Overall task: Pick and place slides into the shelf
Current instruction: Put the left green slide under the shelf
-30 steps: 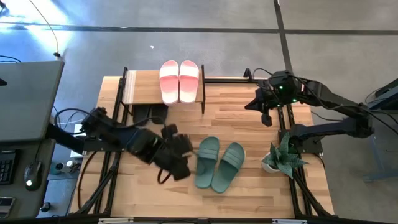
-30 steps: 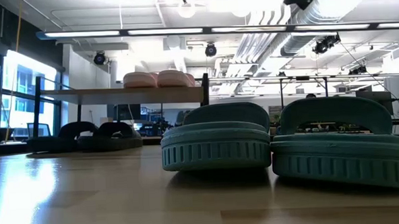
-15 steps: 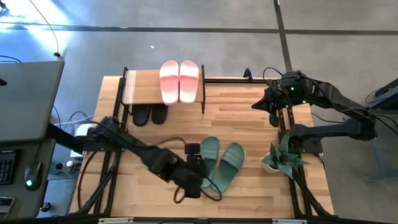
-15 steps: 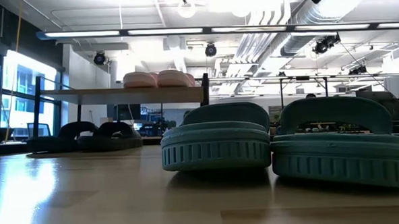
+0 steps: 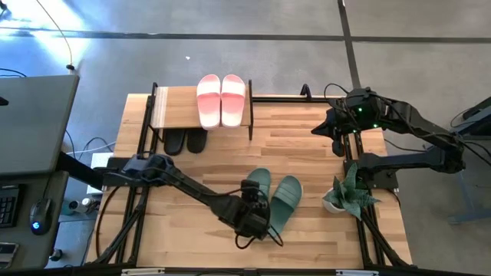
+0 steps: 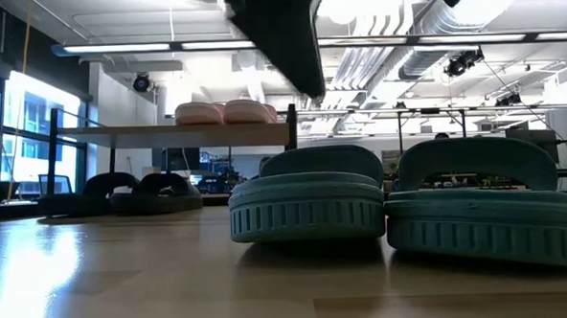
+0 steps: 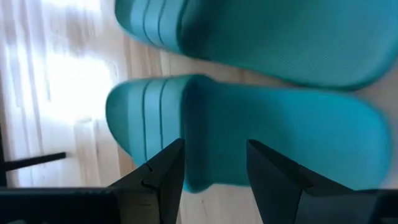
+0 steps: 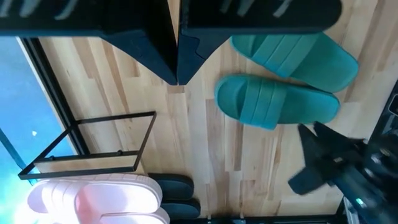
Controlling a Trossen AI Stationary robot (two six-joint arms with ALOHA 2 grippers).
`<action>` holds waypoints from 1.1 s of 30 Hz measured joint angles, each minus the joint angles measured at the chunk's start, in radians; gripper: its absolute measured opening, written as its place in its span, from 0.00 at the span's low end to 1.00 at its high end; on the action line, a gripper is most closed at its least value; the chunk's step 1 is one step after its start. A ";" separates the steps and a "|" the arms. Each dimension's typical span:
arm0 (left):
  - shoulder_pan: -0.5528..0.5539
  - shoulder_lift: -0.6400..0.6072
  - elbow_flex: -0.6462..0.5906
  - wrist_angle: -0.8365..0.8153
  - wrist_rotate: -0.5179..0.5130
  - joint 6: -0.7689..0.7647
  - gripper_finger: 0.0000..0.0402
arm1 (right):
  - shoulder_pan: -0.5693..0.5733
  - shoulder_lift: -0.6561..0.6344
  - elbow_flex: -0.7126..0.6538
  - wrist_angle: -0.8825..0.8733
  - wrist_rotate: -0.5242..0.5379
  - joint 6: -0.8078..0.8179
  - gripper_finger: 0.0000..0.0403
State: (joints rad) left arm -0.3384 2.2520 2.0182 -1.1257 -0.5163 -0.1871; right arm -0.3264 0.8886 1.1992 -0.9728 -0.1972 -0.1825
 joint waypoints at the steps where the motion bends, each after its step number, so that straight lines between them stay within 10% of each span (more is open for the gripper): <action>1: 0.004 0.011 -0.001 -0.005 -0.003 0.000 0.38 | 0.000 0.000 0.000 -0.001 0.005 0.000 0.00; 33: 0.136 0.112 -0.016 -0.022 -0.138 -0.042 0.36 | 0.000 0.000 0.000 0.000 0.013 -0.017 0.00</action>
State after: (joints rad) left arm -0.2025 2.3638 2.0021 -1.1479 -0.6540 -0.2287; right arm -0.3264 0.8886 1.1992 -0.9726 -0.1837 -0.1993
